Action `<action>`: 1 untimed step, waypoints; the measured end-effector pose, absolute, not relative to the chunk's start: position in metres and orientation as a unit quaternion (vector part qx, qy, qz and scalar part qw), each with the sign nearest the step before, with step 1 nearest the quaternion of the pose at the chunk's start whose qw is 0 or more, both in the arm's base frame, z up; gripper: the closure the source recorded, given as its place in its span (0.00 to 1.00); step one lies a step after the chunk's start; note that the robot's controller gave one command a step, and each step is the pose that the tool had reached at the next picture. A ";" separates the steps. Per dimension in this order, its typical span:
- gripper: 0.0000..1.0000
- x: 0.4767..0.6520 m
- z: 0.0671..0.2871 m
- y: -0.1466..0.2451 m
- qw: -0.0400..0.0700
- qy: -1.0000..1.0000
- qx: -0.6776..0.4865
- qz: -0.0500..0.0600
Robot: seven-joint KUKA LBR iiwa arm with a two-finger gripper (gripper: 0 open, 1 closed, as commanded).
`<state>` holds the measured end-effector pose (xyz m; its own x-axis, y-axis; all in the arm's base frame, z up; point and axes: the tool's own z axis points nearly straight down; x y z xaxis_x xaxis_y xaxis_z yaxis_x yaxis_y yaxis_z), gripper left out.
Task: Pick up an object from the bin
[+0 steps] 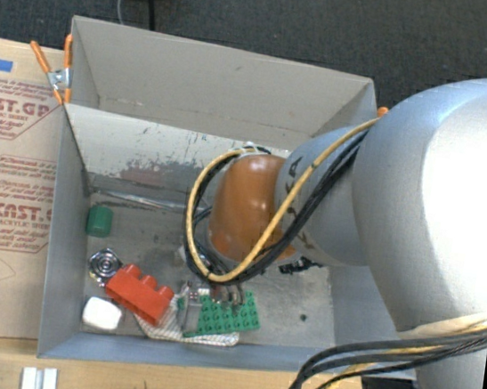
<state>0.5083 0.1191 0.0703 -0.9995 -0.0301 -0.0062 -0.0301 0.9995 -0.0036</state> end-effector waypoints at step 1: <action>0.00 0.529 0.072 0.182 0.001 0.999 -0.047 0.000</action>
Offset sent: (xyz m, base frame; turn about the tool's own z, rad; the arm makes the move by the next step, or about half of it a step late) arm 0.0249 0.0406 -0.0003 0.0768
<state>0.5293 0.1822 0.0724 -0.9956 -0.0940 -0.0020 -0.0940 0.9956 -0.0001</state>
